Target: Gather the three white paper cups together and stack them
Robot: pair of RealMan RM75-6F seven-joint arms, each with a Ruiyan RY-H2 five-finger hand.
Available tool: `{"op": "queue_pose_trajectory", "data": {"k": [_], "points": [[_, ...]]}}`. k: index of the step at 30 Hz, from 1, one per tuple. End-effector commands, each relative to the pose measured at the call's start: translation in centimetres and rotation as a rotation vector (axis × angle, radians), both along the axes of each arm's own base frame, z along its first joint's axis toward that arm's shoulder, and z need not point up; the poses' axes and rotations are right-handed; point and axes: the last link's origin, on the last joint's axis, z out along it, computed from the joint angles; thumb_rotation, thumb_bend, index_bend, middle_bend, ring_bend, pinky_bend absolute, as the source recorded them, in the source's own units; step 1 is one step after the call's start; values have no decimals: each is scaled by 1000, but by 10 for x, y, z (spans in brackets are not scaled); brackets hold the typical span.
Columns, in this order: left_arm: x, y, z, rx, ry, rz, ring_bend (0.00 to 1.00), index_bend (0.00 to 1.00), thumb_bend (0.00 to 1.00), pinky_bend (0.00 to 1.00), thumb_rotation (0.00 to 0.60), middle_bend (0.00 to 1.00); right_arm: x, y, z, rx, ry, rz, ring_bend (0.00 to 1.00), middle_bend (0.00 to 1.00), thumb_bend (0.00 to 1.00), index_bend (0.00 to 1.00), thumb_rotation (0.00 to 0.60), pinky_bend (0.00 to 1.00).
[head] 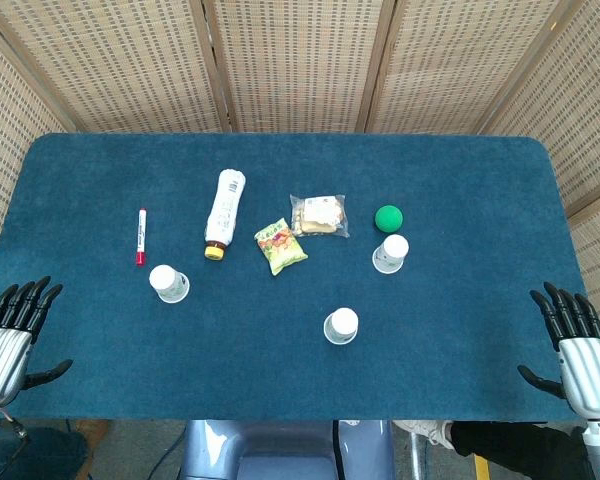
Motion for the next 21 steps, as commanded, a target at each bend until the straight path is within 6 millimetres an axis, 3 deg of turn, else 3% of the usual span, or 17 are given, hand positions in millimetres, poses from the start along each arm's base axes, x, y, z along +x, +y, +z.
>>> {"op": "queue_pose_trajectory", "data": {"k": [1, 7, 11, 18, 21], "points": [[-1, 0, -1, -5, 3, 5, 0, 0, 0, 0, 600, 0, -1, 0, 0, 2, 0, -3, 0, 0, 0, 0, 600, 0], [-2, 0, -2, -8, 4, 15, 0, 0, 0, 0, 600, 0, -3, -4, -1, 10, -6, -11, 0, 0, 0, 0, 600, 0], [-3, 1, -2, -1, 3, 14, 0, 0, 0, 0, 600, 0, -3, -21, -4, 24, -15, 10, 0, 0, 0, 0, 600, 0], [-4, 10, -6, -3, 8, 28, 0, 0, 0, 0, 600, 0, 15, -83, -10, 113, -8, 80, 0, 0, 0, 15, 600, 0], [-8, 20, -12, -15, 29, 58, 0, 0, 0, 0, 600, 0, 43, -122, -28, 245, 2, 151, 0, 0, 0, 20, 600, 0]]}}
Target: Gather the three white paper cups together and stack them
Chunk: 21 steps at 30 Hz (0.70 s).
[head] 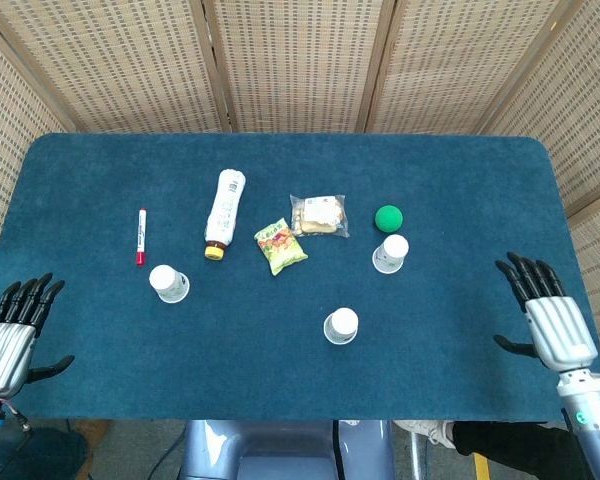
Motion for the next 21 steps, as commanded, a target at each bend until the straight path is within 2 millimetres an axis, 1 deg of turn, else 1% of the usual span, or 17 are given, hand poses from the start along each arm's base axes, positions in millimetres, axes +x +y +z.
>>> {"op": "queue_pose_trajectory", "data": {"k": [1, 3, 5, 8, 11, 15, 19, 21], "points": [[-3, 9, -6, -11, 19, 29, 0, 0, 0, 0, 600, 0, 32, -52, -15, 126, 15, 83, 0, 0, 0, 24, 600, 0], [-6, 15, -9, -20, 30, 48, 0, 0, 0, 0, 600, 0, 44, -75, -24, 163, 35, 115, 0, 0, 0, 44, 600, 0], [-7, 18, -11, -24, 36, 61, 0, 0, 0, 0, 600, 0, 49, -97, -33, 191, 48, 113, 0, 0, 0, 64, 600, 0], [-8, 22, -14, -27, 42, 75, 0, 0, 0, 0, 600, 0, 50, -128, -48, 229, 67, 80, 0, 0, 0, 88, 600, 0], [-10, 25, -15, -32, 47, 89, 0, 0, 0, 0, 600, 0, 48, -149, -62, 261, 84, 34, 0, 2, 0, 95, 600, 0], [-13, 29, -18, -38, 56, 109, 0, 0, 0, 0, 600, 0, 46, -166, -79, 287, 97, -9, 0, 43, 0, 102, 600, 6], [-15, 31, -20, -43, 62, 123, 0, 0, 0, 0, 600, 0, 46, -173, -90, 304, 113, -23, 14, 89, 0, 133, 600, 55], [-16, 32, -20, -44, 65, 128, 0, 0, 0, 0, 600, 0, 45, -176, -95, 308, 124, -25, 45, 114, 0, 151, 600, 88]]}}
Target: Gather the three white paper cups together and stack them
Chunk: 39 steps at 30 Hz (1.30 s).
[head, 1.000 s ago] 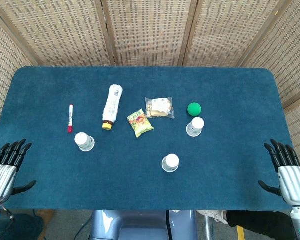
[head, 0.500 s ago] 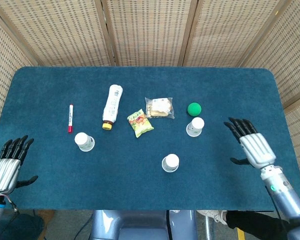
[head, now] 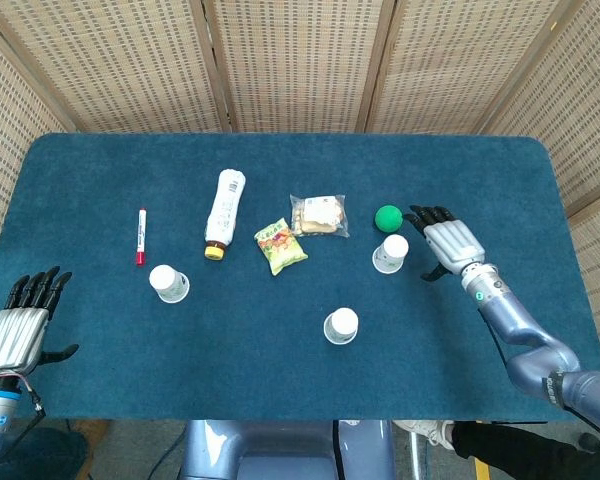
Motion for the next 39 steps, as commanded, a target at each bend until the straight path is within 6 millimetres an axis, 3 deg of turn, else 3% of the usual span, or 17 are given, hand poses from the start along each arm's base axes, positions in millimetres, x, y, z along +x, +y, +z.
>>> {"op": "queue_pose_trajectory", "data": {"k": [1, 10, 16, 18, 21, 27, 29, 33, 39], "points": [[-1, 2, -1, -2, 4, 6, 0, 0, 0, 0, 600, 0, 0, -4, -9, 10, 14, -5, 60, 126, 0, 161, 600, 108], [-2, 5, -5, -10, 15, 21, 0, 0, 0, 0, 600, 0, -2, -18, -33, -3, -20, -33, 224, 269, 28, 233, 600, 269], [-2, 5, -5, -8, 14, 21, 0, 0, 0, 0, 600, 0, 3, -22, -44, -11, -53, -26, 374, 407, 150, 336, 600, 453], [-2, 4, -5, -10, 14, 20, 0, 0, 0, 0, 600, 0, 6, -23, -47, -8, -93, -37, 438, 466, 202, 416, 600, 514], [-2, 3, -5, -11, 11, 18, 0, 0, 0, 0, 600, 0, 10, -23, -49, -15, -123, -32, 491, 519, 273, 489, 600, 570], [-2, 3, -3, -8, 2, 16, 0, 0, 0, 0, 600, 0, 16, -18, -41, -26, -147, 5, 521, 551, 346, 509, 600, 600], [-1, 2, -2, -11, -2, 12, 0, 0, 0, 0, 600, 0, 21, -12, -32, -26, -156, 34, 521, 551, 347, 511, 600, 601], [1, -1, -2, -22, -8, 0, 0, 0, 0, 0, 600, 0, 35, 20, -8, 40, -171, 101, 525, 551, 348, 506, 600, 606], [3, -5, -1, -32, -14, -12, 0, 0, 0, 0, 600, 0, 49, 64, 7, 124, -151, 167, 526, 552, 353, 502, 600, 607]]}}
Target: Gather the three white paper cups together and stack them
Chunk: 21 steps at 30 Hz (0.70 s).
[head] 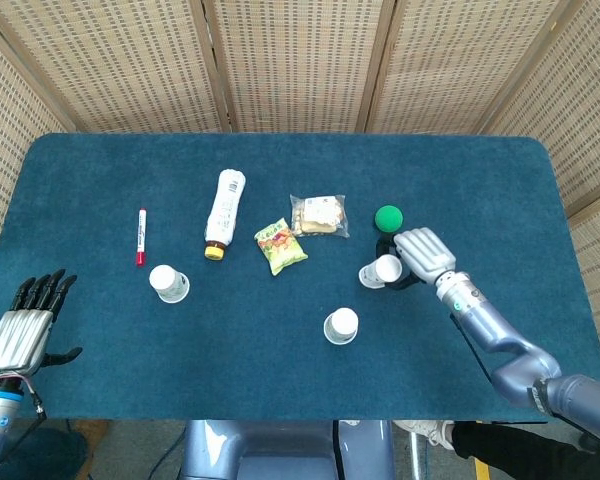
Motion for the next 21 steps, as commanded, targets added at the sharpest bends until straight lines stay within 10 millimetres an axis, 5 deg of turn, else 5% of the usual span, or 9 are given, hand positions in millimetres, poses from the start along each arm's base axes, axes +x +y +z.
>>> {"op": "queue_pose_trajectory", "data": {"k": [1, 9, 21], "points": [[1, -3, 1, -3, -3, -6, 0, 0, 0, 0, 600, 0, 6, 43, 19, 52, 39, 74, 526, 552, 353, 502, 600, 607], [5, -10, 6, 4, -25, -38, 0, 0, 0, 0, 600, 0, 6, 68, 7, 98, 94, 108, 526, 552, 355, 502, 600, 607], [3, -13, 11, 4, -39, -39, 0, 0, 0, 0, 600, 0, -1, 67, -23, 128, 168, 87, 526, 545, 354, 502, 600, 607]]}}
